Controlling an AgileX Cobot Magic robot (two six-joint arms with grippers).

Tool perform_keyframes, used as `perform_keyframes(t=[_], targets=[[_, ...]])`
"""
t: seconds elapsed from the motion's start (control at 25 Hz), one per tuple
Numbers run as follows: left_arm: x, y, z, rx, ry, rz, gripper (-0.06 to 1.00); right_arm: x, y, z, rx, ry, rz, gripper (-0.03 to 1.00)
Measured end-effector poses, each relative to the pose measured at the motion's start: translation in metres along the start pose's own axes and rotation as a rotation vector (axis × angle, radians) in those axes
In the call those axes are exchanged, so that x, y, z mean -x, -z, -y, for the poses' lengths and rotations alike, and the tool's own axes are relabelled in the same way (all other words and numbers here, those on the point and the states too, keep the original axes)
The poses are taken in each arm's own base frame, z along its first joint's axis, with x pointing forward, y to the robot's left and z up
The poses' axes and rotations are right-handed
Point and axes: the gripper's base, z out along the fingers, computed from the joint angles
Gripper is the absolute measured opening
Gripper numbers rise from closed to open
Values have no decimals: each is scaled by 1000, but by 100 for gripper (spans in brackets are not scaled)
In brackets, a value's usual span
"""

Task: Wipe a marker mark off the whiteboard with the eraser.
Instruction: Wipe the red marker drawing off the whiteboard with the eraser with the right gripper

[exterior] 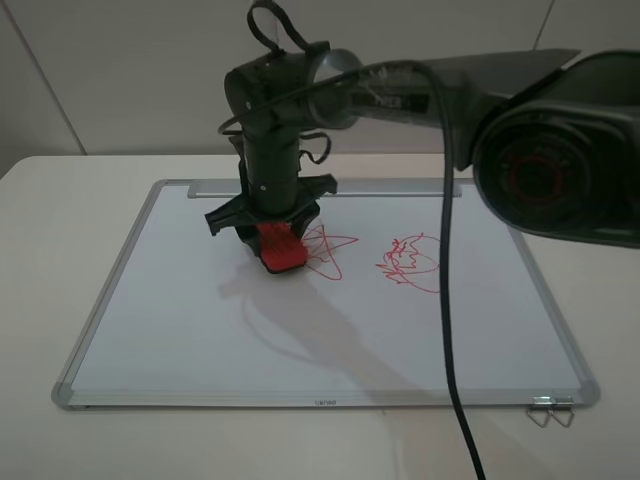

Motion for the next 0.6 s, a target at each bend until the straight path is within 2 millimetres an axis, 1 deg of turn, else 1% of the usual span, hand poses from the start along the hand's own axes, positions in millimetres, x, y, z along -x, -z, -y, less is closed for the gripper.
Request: perform_keyframes(t=[0.2,0.44,0.6], targets=[[0,0,0,0,0,0,77,1,0,-5,-42,6,41,49],[0,0,0,0,0,0,77,0,-15,-6,-46,-1,30,49],[0,0,0,0,0,0,77,0,-17,-6,-51,0,26,49]])
